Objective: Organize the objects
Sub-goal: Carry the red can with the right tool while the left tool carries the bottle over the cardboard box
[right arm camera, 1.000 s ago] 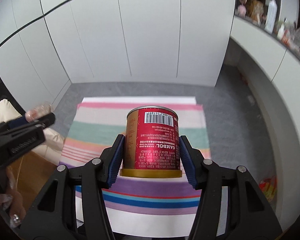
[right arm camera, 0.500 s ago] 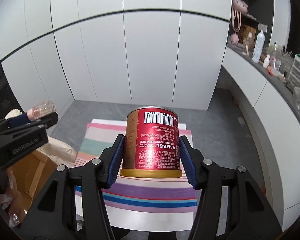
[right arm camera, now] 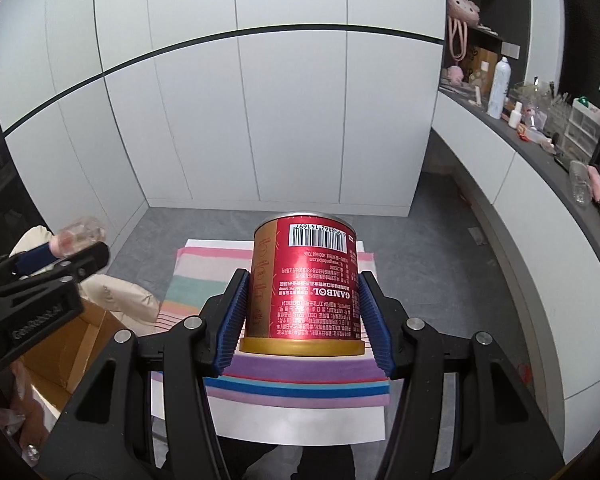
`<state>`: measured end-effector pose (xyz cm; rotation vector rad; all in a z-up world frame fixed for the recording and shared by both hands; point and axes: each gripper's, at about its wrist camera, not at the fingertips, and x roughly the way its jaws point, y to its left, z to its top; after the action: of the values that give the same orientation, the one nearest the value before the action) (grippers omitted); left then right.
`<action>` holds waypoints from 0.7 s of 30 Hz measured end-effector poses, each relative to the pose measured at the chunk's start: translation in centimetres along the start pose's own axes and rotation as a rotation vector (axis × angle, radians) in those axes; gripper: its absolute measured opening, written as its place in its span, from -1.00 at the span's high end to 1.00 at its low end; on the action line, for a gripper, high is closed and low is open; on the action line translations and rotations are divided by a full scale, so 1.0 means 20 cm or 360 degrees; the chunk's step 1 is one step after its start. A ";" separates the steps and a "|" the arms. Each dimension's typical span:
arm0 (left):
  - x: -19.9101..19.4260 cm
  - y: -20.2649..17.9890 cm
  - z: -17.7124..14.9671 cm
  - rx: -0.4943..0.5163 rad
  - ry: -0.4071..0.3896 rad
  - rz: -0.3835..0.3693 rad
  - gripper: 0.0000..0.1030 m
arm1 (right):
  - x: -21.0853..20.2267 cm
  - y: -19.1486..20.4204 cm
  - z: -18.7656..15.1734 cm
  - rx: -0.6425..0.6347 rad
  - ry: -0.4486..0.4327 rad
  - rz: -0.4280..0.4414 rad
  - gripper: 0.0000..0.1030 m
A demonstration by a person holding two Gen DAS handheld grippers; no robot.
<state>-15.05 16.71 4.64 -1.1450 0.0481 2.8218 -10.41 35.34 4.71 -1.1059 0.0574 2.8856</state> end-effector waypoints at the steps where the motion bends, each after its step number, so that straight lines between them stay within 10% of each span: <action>1: -0.02 -0.01 0.00 0.0014 -0.0009 0.0006 -0.24 | -0.02 -0.01 0.00 0.0002 -0.0008 -0.0015 -0.09; 21: -0.45 -0.02 -0.35 0.0146 -0.0069 -0.0089 -0.24 | -0.50 -0.07 -0.33 0.0090 -0.0123 -0.0159 -0.09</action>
<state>-3.61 15.95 5.87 -1.0493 0.1385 2.7627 1.42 36.00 6.50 -0.9584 0.0778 2.8162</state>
